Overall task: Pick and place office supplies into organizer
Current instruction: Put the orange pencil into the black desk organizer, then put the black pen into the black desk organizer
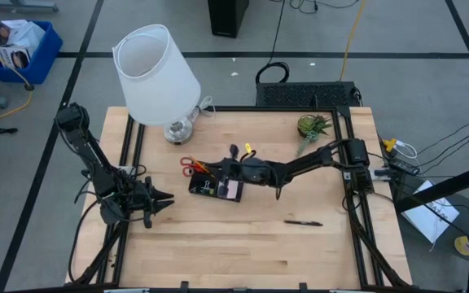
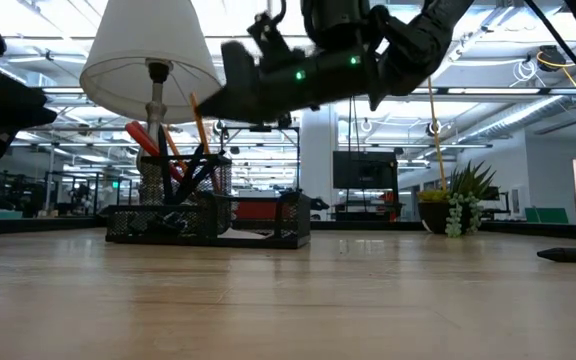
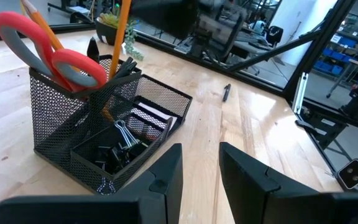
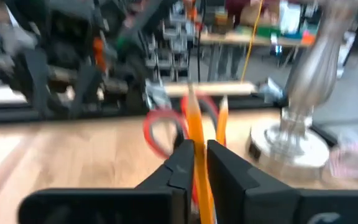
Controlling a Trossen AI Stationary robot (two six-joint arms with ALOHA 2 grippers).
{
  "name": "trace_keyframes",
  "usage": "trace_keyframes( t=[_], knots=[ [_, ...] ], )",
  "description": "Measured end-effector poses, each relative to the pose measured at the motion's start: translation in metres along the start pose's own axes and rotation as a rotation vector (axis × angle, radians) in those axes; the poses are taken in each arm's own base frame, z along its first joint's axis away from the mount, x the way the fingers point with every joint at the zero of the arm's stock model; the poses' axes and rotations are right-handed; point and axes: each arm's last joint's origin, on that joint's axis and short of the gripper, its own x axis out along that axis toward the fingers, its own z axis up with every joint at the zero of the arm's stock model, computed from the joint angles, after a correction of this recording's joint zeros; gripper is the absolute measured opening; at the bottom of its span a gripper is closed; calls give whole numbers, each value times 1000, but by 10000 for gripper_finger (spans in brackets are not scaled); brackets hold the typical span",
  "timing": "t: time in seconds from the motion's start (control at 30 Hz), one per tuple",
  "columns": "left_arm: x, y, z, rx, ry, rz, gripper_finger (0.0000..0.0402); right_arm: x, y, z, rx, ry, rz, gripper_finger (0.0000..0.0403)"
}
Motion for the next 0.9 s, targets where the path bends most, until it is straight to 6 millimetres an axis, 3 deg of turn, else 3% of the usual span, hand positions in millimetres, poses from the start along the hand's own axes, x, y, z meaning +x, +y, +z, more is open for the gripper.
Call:
trace_keyframes(
  t=[0.2, 0.4, 0.53, 0.67, 0.77, 0.9],
  knots=[
    [0, 0, 0, 4, 8, -8, 108, -1, -1, -13, -24, 119, -8, 97],
    [0, 0, 0, 4, 16, -15, 108, -10, 7, -4, -118, 178, 15, 146],
    [0, 0, -1, 10, 21, -17, 108, -38, 36, 15, -154, 288, 89, 147],
    [0, 1, -2, 24, 25, -12, 108, -79, 63, 30, -162, 447, 107, 134],
    [0, 1, -2, 28, 27, -9, 108, -111, 75, 40, -34, 575, 142, 124],
    [0, 1, -2, 25, 16, 2, 108, -139, 86, 33, 101, 789, 161, 115]
  ],
)
